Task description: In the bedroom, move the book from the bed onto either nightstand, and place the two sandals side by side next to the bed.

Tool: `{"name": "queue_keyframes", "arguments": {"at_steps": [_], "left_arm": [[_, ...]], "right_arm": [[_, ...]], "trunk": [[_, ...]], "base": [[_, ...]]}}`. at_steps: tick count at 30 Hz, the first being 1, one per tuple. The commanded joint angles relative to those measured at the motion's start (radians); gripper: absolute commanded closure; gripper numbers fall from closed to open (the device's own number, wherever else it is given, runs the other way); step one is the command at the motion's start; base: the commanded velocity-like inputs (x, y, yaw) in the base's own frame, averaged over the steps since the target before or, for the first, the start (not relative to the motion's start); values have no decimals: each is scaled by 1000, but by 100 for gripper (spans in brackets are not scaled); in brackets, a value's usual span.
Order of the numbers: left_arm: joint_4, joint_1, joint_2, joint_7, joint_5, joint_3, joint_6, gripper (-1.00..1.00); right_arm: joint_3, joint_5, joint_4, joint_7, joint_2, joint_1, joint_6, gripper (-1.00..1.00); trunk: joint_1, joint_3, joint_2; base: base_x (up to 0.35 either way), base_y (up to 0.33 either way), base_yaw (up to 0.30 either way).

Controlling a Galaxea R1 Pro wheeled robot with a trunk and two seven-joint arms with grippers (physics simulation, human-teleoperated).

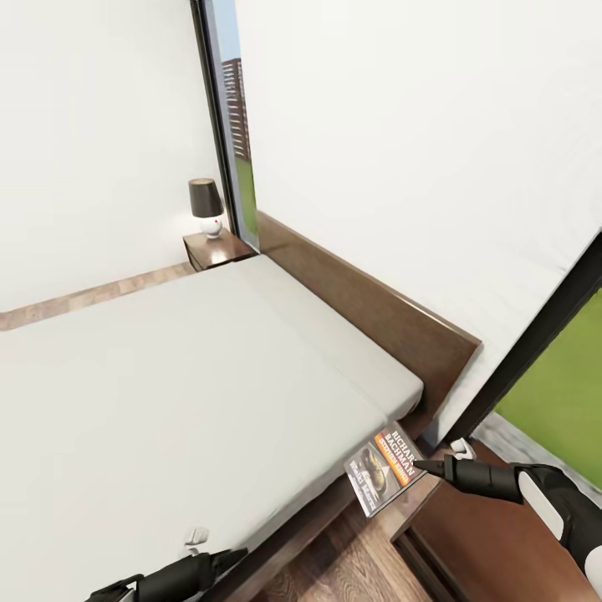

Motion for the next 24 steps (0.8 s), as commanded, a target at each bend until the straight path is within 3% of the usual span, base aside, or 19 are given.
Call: {"name": "queue_keyframes", "arguments": {"at_steps": [1, 24], "left_arm": [[0, -1, 1, -3, 10, -8, 4, -100], [1, -1, 1, -3, 10, -8, 4, -100]], "right_arm": [[4, -8, 0, -1, -1, -1, 5, 100], [4, -8, 0, -1, -1, -1, 5, 100]], "trunk": [[0, 0, -1], [0, 38, -1]], "base": [[0, 0, 0], [0, 0, 0]]}}
